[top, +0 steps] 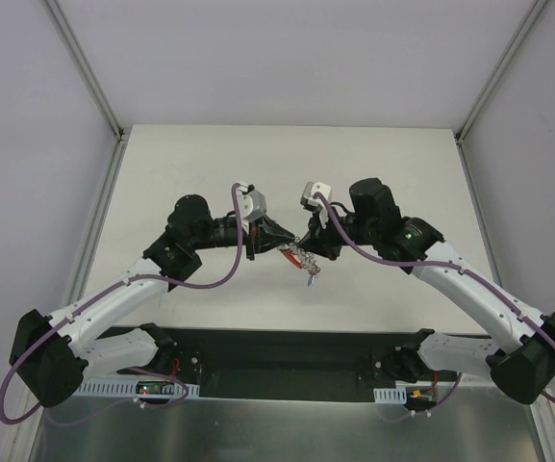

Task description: Put the keys on the keyring

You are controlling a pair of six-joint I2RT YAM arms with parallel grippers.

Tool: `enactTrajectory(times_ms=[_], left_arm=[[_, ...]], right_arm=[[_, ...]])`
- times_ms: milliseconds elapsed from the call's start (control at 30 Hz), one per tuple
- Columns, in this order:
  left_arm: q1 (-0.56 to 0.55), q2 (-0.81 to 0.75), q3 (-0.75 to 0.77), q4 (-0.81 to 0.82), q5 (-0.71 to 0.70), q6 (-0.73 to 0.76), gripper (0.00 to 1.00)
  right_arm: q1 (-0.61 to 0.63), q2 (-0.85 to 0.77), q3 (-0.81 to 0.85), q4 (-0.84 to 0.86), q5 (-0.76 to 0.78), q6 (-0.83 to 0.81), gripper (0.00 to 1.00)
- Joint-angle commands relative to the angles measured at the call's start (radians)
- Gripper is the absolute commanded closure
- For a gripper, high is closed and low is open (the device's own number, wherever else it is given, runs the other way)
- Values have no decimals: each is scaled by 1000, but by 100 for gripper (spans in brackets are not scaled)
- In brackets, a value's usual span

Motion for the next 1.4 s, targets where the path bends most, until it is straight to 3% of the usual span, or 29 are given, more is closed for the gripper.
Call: enactTrajectory(times_ms=[0,133,167,233,433,600,867,1133,1367], left_arm=[[2,-48,-11,130,15,-14,100],[0,-59,-25,72,9,19,98],[2,-59,-27,43,5,26,88],[0,-60,-31,26,0,48,80],[2,-45,-33,1,-8,76,76],[0,4,-19,-11,9,84,67],[-26,46,22,-46,-12,76,71],[-136,24,-24,-54,-331,40,64],[-156,49,-44,27,-437,-13,81]], right_arm=[[-10,-30,8,-22,22,-8,99],[-8,-39,54,-91,54,-48,99],[-8,-45,63,-117,58,-64,99],[-7,-45,95,-145,62,-84,99],[4,-24,166,-242,67,-147,99],[21,16,192,-283,77,-171,99],[49,56,236,-309,179,-180,99],[62,86,276,-305,235,-128,99],[70,102,293,-309,243,-110,99]])
